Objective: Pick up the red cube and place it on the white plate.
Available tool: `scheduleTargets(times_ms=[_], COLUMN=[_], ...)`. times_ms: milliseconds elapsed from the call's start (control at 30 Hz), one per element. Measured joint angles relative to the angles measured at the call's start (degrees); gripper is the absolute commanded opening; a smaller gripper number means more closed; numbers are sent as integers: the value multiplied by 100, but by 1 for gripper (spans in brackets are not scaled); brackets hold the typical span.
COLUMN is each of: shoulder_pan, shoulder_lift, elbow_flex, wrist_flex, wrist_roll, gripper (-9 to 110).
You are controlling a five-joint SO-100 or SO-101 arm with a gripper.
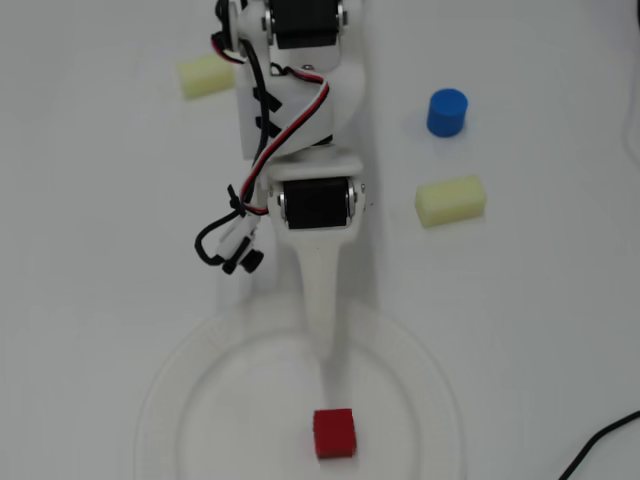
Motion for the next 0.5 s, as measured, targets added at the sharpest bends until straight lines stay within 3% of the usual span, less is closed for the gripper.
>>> scheduleTargets(times_ms=[267, 500], shoulder_pan=[211, 149], shoulder_lift=[1354, 4315], elbow_flex=[220, 2136], wrist_flex=[1213, 1942], wrist_roll=[334, 9], gripper=[45, 45])
